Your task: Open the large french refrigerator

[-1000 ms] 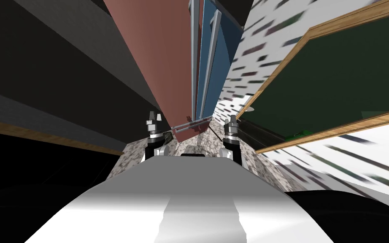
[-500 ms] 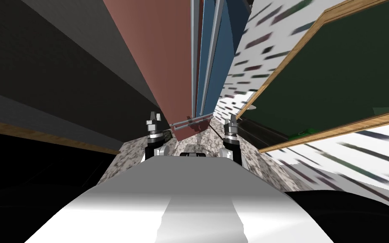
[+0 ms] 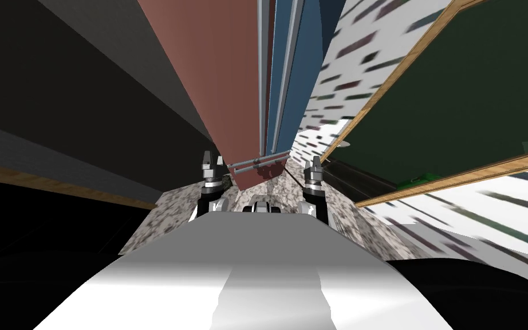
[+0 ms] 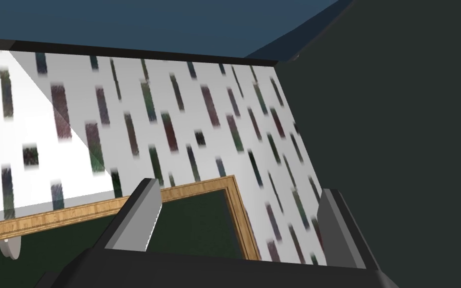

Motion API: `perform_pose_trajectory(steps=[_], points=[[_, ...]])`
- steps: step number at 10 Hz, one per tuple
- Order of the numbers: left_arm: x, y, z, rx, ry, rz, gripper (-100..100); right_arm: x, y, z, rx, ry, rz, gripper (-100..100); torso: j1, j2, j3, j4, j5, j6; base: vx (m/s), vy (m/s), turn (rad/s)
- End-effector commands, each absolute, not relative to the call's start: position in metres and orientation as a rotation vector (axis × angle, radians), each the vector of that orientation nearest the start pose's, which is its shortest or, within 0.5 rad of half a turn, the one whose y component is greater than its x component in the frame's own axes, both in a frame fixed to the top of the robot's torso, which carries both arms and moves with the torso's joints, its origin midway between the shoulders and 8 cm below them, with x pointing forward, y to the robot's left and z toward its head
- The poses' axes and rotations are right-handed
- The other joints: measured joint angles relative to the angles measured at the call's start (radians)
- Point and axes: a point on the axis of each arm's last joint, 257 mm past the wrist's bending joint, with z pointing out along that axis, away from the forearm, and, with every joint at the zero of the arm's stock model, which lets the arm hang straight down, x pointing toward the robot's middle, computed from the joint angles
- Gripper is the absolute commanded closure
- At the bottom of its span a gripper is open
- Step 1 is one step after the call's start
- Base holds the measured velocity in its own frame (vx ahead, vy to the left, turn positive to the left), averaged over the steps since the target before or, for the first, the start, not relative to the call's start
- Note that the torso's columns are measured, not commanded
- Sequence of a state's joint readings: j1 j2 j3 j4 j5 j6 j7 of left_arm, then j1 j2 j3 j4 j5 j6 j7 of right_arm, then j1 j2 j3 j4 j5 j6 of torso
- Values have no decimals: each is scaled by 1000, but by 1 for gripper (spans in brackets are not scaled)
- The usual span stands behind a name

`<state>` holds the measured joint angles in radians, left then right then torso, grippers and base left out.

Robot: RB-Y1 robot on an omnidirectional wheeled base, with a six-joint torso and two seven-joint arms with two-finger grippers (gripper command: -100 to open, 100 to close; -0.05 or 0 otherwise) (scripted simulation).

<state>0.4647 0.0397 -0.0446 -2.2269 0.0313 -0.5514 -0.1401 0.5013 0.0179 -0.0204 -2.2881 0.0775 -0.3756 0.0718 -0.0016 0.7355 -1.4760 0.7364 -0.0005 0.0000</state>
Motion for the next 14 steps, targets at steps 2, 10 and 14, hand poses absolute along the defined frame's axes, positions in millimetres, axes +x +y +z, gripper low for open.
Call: perform_pose_trajectory(steps=[2,10,14], points=[[362,258,1,-538,712,-1262,-100,362,-285,3,687,738,1134,0,1,1,-1,1,0,0,64,-74,11],[391,268,-42,-528,767,-1273,-100,362,-285,3,687,738,1134,0,1,3,0,2,0,0,83,-97,15],[403,275,-65,-555,785,-1270,-100,362,-285,3,687,738,1134,0,1,2,0,2,0,0,77,-89,13]])
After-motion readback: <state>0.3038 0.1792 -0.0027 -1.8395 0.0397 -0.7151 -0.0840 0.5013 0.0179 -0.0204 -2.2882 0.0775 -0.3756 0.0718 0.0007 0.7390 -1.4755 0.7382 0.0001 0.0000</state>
